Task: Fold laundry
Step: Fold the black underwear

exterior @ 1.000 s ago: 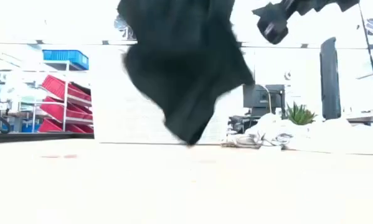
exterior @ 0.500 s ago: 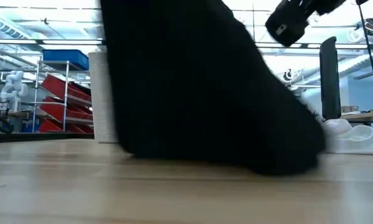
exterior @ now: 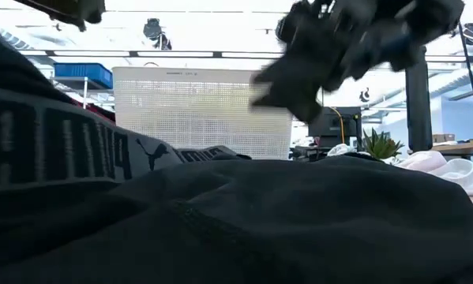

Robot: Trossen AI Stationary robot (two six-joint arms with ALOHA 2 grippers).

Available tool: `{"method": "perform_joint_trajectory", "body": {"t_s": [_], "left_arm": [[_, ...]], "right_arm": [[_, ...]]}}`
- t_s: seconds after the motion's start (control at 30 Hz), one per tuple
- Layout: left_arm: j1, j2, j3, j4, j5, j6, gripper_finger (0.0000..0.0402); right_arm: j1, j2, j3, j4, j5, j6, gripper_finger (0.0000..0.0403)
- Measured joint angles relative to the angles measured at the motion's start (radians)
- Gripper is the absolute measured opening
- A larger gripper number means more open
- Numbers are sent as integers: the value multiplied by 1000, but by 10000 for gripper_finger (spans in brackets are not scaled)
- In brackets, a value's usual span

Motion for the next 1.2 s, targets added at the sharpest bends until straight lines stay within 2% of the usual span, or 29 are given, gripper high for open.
{"method": "perform_joint_trajectory", "body": {"t_s": [0.2,0.4,0.63,0.97,1.1,1.2], "left_arm": [[-18,0,-11,14,-8,-11,7],[-15,-1,-11,15,-15,24,7],[-14,-1,-11,67,-20,37,8],[-14,-1,-10,88,-20,22,8],[-13,-1,-10,88,-30,21,8],[-13,-1,-10,89,-44,18,8]], "right_arm": [[-34,187,0,62,1,93,178],[-16,293,66,80,-117,102,178],[-2,316,158,41,-123,61,189],[-14,316,198,3,-127,33,224],[-10,352,215,8,-115,34,223],[-7,395,232,0,-76,57,204]]}}
